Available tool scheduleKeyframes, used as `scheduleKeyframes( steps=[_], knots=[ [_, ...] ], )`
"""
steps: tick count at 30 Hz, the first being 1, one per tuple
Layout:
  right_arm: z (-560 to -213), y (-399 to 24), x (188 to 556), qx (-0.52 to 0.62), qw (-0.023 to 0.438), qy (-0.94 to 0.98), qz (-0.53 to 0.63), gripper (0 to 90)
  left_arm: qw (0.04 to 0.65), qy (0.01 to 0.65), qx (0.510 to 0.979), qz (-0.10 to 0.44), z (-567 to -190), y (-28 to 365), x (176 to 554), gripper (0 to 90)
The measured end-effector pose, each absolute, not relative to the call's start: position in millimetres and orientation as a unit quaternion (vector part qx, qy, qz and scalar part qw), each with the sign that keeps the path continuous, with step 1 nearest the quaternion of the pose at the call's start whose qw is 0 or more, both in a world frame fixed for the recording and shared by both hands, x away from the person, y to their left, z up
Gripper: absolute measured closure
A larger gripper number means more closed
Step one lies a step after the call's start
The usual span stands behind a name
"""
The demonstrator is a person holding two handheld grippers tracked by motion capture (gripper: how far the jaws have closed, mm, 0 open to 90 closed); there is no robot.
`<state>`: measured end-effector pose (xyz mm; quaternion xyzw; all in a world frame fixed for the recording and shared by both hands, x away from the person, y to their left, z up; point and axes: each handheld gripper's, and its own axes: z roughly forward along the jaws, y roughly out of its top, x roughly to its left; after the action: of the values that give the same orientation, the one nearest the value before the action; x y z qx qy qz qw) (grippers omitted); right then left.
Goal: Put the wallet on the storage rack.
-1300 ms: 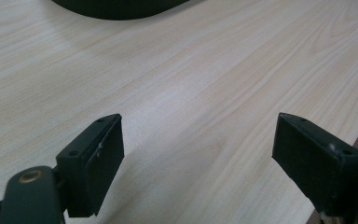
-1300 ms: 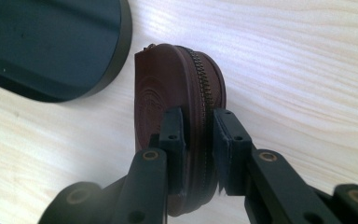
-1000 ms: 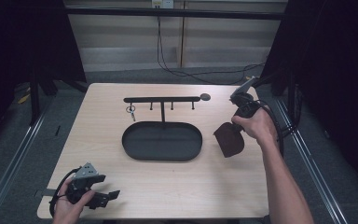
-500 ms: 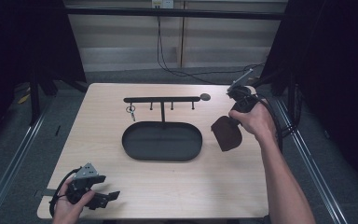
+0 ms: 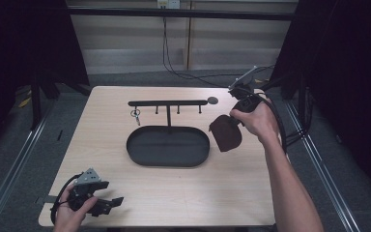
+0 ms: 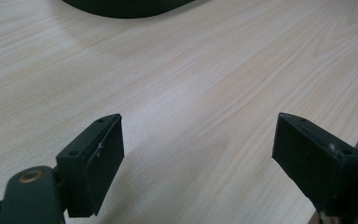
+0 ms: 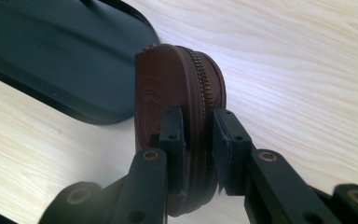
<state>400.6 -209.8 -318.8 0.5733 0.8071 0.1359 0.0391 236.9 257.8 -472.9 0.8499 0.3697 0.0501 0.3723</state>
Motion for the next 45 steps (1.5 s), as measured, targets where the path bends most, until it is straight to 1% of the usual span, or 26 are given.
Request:
scheduleKeyframes(
  steps=[8, 9, 13, 18, 23, 28, 31, 33, 39, 45],
  knots=[
    [-319, -203, 405, 0.569, 0.029, 0.805, 0.166, 75.2, 0.373, 0.375, 0.847, 0.046, -474, 258, 238, 16.5],
    [-321, -201, 406, 0.568, 0.019, 0.803, 0.179, 75.3, 0.372, 0.376, 0.847, 0.045, -474, 258, 238, 16.5],
    [-327, -194, 407, 0.567, 0.007, 0.802, 0.190, 75.3, 0.373, 0.376, 0.847, 0.045, -474, 258, 238, 16.5],
    [-333, -188, 410, 0.564, -0.001, 0.800, 0.204, 75.4, 0.372, 0.373, 0.849, 0.046, -473, 259, 238, 16.5],
    [-335, -182, 411, 0.559, 0.004, 0.798, 0.226, 75.6, 0.374, 0.370, 0.849, 0.049, -472, 260, 237, 16.5],
    [-341, -180, 411, 0.562, -0.009, 0.792, 0.239, 75.8, 0.375, 0.372, 0.848, 0.046, -473, 260, 237, 16.5],
    [-346, -180, 412, 0.562, -0.017, 0.789, 0.249, 76.1, 0.374, 0.372, 0.848, 0.047, -473, 260, 237, 16.5],
    [-352, -178, 412, 0.563, -0.027, 0.784, 0.261, 78.1, 0.375, 0.372, 0.848, 0.047, -472, 260, 237, 16.5],
    [-362, -174, 413, 0.567, -0.028, 0.775, 0.277, 79.7, 0.374, 0.375, 0.847, 0.047, -472, 261, 237, 16.5],
    [-375, -171, 413, 0.568, -0.045, 0.767, 0.295, 80.5, 0.374, 0.373, 0.848, 0.046, -472, 261, 237, 16.5]
  ],
)
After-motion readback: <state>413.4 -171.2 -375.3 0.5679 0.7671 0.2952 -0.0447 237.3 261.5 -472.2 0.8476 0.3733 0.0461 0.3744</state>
